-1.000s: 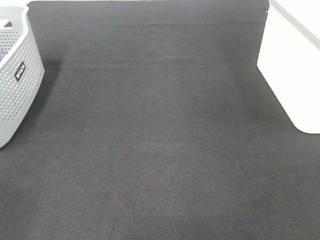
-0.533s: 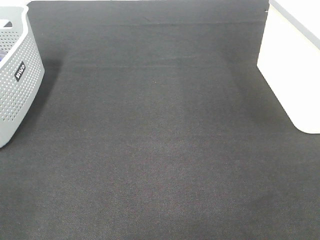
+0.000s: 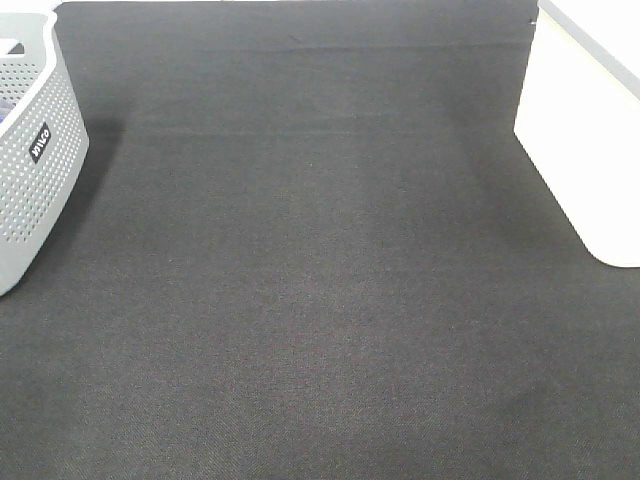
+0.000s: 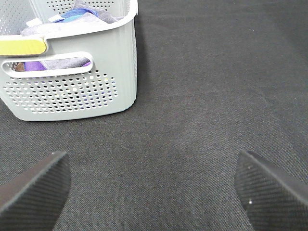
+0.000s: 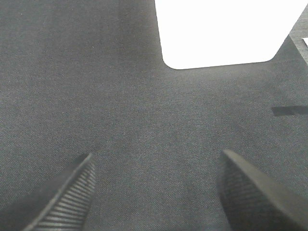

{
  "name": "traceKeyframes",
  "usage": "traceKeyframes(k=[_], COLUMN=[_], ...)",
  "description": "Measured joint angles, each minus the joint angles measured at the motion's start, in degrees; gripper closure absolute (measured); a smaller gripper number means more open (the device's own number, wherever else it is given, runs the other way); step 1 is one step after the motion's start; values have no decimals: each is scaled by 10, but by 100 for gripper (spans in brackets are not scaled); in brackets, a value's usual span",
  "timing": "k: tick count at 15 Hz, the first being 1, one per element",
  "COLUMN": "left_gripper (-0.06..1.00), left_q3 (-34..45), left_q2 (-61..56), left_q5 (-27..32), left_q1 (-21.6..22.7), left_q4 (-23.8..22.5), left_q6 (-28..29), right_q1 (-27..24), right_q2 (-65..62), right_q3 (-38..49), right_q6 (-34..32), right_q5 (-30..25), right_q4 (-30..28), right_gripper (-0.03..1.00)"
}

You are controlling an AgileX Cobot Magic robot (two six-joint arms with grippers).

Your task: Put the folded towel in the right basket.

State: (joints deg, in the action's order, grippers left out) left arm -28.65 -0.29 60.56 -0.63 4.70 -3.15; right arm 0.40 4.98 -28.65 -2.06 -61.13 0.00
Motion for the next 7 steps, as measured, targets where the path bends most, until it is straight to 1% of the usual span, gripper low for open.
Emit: traceKeyframes(k=[3,7], left_gripper=[7,7], left_q3=[0,0], left_q2=[0,0], left_q5=[0,0], left_q1=[0,0], left_q4=[0,0], left_q6=[0,0], right_q1=[0,0], right_q2=[-48,-54], right_q3=[0,0], right_q6=[0,0], right_q5=[1,1], right_q4=[0,3], right_gripper=[29,29])
